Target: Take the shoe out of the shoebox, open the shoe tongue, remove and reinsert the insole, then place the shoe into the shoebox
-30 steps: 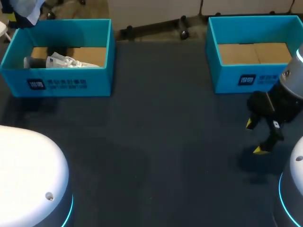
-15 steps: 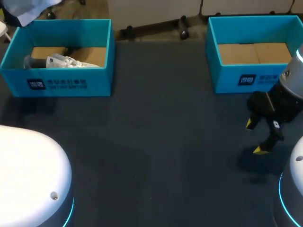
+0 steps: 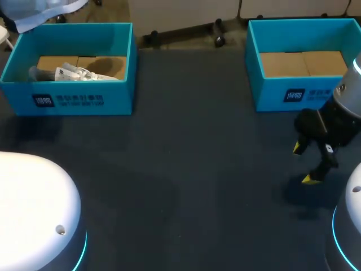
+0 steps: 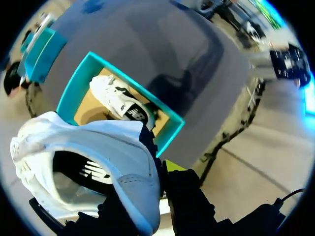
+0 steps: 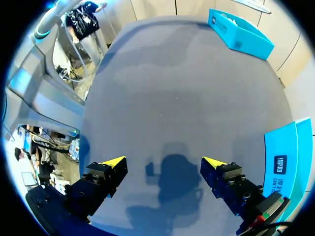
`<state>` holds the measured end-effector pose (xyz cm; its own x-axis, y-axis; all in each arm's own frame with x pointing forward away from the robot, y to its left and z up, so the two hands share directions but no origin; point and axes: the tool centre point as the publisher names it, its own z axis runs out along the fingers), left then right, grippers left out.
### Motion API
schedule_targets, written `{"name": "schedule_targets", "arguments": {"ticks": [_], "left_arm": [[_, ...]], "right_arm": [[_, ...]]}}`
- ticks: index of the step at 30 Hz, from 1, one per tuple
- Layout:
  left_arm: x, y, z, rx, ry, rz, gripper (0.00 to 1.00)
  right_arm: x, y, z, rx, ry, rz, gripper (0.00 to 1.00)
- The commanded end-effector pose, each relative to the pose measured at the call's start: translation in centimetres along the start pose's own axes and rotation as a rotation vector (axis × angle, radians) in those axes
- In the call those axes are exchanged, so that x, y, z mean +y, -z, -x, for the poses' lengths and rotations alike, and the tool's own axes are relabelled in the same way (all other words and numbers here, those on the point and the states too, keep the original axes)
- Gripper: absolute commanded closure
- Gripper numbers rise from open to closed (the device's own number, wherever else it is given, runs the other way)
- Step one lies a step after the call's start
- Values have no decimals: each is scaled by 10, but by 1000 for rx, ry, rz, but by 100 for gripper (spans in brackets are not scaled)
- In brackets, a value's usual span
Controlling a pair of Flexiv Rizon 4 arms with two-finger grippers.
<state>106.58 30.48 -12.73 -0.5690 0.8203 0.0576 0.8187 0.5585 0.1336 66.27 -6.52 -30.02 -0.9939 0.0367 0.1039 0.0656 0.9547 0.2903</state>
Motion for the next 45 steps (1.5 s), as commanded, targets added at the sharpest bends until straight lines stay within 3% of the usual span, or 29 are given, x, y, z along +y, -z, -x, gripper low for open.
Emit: {"name": "schedule_targets", "arguments": {"ticks": [1,4,6,19,28,36,45], "left_arm": [[20,-4,-4,-55,-259,-30,100],[25,-9,-4,-19,-380,-4,100],[29,-14,-5,21,-505,106,100],[29,-14,-5,21,-505,106,100],[57,-42,13,29,-543,92,100],[69,-66,26,55,-566,88,100],[80,-73,37,43,-588,91,100]], "right_arm": [[-1,-1,-1,-1,1,0,0],[-1,-1,-1,-1,1,0,0],[-1,-1,-1,-1,1,0,0],[-1,-1,-1,-1,1,0,0],[-1,-1,-1,-1,1,0,0],[-1,-1,-1,-1,1,0,0],[-1,-1,-1,-1,1,0,0]]}}
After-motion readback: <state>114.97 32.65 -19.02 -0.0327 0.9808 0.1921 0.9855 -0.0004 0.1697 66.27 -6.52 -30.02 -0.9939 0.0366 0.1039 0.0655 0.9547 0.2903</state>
